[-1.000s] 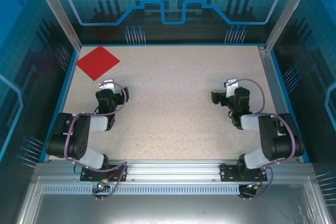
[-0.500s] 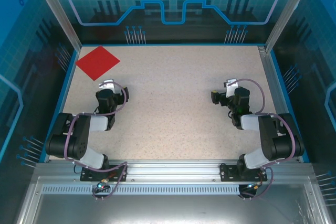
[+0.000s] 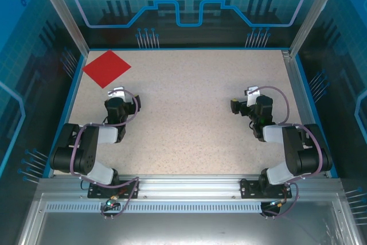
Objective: Fold a paper plane with a square sheet of paper (pick it up from the middle)
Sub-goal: Move the square sheet of paper to the center of the table.
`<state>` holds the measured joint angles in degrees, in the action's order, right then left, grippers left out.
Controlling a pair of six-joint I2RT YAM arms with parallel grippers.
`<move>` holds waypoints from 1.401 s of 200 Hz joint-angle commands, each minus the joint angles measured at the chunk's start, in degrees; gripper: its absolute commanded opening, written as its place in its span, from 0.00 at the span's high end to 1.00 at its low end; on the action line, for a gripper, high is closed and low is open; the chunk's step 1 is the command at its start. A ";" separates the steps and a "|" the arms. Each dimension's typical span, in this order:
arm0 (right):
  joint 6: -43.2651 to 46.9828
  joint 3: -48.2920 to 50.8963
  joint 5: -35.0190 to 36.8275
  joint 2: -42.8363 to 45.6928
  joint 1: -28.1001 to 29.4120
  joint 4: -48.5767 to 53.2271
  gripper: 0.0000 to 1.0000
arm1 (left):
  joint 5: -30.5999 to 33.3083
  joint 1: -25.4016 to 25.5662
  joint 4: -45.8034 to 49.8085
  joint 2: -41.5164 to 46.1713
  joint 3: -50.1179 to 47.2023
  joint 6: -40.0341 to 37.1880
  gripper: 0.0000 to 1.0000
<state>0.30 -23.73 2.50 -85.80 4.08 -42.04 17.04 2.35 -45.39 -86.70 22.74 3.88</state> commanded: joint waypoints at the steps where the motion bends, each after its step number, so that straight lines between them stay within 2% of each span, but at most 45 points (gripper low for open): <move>1: 0.38 -1.14 -0.73 -0.33 -1.04 -0.69 0.01 | -0.93 0.11 -1.80 -0.05 -0.09 -1.29 0.01; 18: 0.64 -0.87 -0.55 -0.21 -0.82 -1.07 0.01 | -0.71 0.11 -1.67 0.03 -0.10 -1.34 0.01; 29: 1.99 0.39 -2.99 0.79 -0.55 -2.60 0.01 | 0.97 0.20 -1.50 0.76 -0.16 -0.77 0.01; 37: 2.17 1.15 -1.42 1.75 0.15 -3.11 0.01 | 0.60 -0.04 -0.21 2.38 -0.77 -0.23 0.01; 53: 2.51 1.17 0.99 4.07 1.15 -1.54 0.01 | -0.27 -0.11 -5.42 3.67 -4.11 -0.46 0.01; 71: 0.55 -2.01 2.50 9.27 1.31 9.43 0.01 | -0.50 -0.25 -5.13 4.15 -3.74 -0.75 0.01; 81: -2.57 -5.67 4.89 11.91 1.29 20.63 0.01 | 0.15 -0.20 1.77 8.19 -1.51 -0.33 0.01; 93: -5.98 -7.89 6.34 14.93 1.32 29.55 0.01 | 0.50 -0.41 15.00 15.32 2.26 1.17 0.01; 107: -8.27 -8.09 6.31 19.10 1.43 34.84 0.01 | -0.42 -1.11 18.51 20.60 3.44 1.76 0.01; 117: -12.50 -8.53 7.13 22.74 1.45 38.99 0.01 | -0.02 -1.70 21.52 22.50 4.77 5.16 0.01; 133: -22.26 -11.84 9.51 27.65 1.37 48.77 0.01 | -0.53 -2.35 34.15 23.31 11.65 12.34 0.01; 147: -22.15 -13.35 6.48 31.58 1.28 53.04 0.01 | -1.26 -2.66 45.35 20.66 18.72 20.03 0.01; 153: -24.73 -13.30 6.46 33.04 1.32 53.57 0.01 | -2.12 -2.79 49.96 18.74 21.88 22.73 0.01; 172: -31.00 -12.04 3.77 36.63 1.18 55.53 0.01 | -10.41 -3.18 58.39 10.96 30.80 21.48 0.01; 194: -32.79 -12.84 -1.54 36.14 0.80 55.52 0.01 | -12.14 -3.54 61.47 2.59 36.82 24.50 0.01; 212: -33.86 -15.53 -3.05 31.76 0.89 58.88 0.01 | -14.61 -5.24 62.42 -3.45 41.01 26.83 0.01; 234: -33.69 -17.76 -8.53 26.07 1.96 58.94 0.01 | -16.24 -7.78 66.32 -11.80 49.64 26.89 0.01; 280: -33.43 -21.38 -8.79 18.84 7.46 57.46 0.01 | -20.42 -12.72 70.46 -28.37 70.14 28.48 0.01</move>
<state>-32.60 -41.54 -4.34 -64.95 8.91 14.52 0.05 -8.34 20.53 -109.30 82.87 30.79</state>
